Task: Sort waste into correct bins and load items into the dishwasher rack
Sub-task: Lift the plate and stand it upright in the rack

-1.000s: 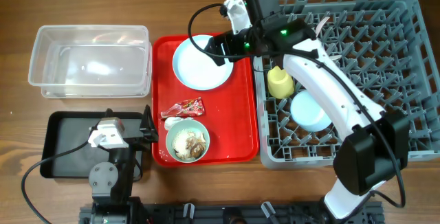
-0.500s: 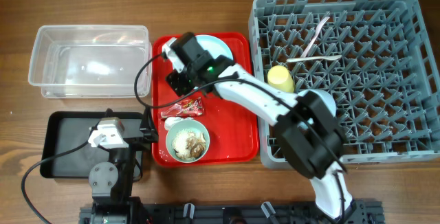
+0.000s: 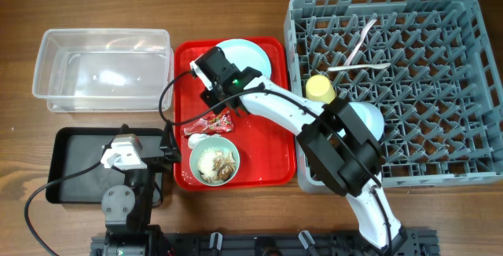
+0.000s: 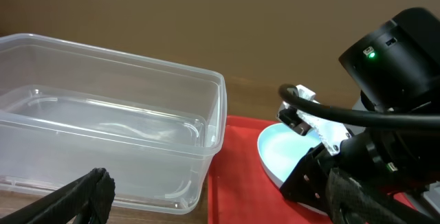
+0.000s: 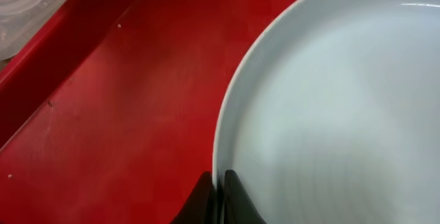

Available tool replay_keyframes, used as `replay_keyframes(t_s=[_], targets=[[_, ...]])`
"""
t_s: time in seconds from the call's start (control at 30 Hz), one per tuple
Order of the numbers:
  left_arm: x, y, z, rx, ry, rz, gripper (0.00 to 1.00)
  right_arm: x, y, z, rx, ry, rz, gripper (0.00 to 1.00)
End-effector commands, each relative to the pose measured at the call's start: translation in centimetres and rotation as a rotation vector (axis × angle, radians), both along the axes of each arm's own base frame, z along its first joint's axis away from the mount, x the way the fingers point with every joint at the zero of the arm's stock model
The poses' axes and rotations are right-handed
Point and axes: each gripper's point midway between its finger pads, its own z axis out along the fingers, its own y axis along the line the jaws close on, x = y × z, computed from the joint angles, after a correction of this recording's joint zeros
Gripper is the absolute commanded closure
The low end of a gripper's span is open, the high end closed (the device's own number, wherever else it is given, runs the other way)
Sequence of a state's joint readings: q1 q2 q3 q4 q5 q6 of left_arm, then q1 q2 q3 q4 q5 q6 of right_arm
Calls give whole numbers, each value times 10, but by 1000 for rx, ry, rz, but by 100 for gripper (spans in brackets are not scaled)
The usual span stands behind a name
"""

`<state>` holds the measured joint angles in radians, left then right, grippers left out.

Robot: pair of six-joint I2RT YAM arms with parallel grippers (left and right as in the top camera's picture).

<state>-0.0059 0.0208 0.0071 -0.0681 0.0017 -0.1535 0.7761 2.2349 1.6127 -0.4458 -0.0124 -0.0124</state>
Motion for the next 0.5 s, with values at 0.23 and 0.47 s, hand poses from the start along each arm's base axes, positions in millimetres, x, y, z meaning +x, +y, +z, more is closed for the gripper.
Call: replay_keyframes(t_s=[0.23, 0.47], targets=[[0, -3, -3, 11, 10, -16, 0, 46, -61, 313, 553, -263, -110, 96], [0, -3, -3, 11, 10, -16, 0, 54, -235, 358, 941, 18, -201, 96]])
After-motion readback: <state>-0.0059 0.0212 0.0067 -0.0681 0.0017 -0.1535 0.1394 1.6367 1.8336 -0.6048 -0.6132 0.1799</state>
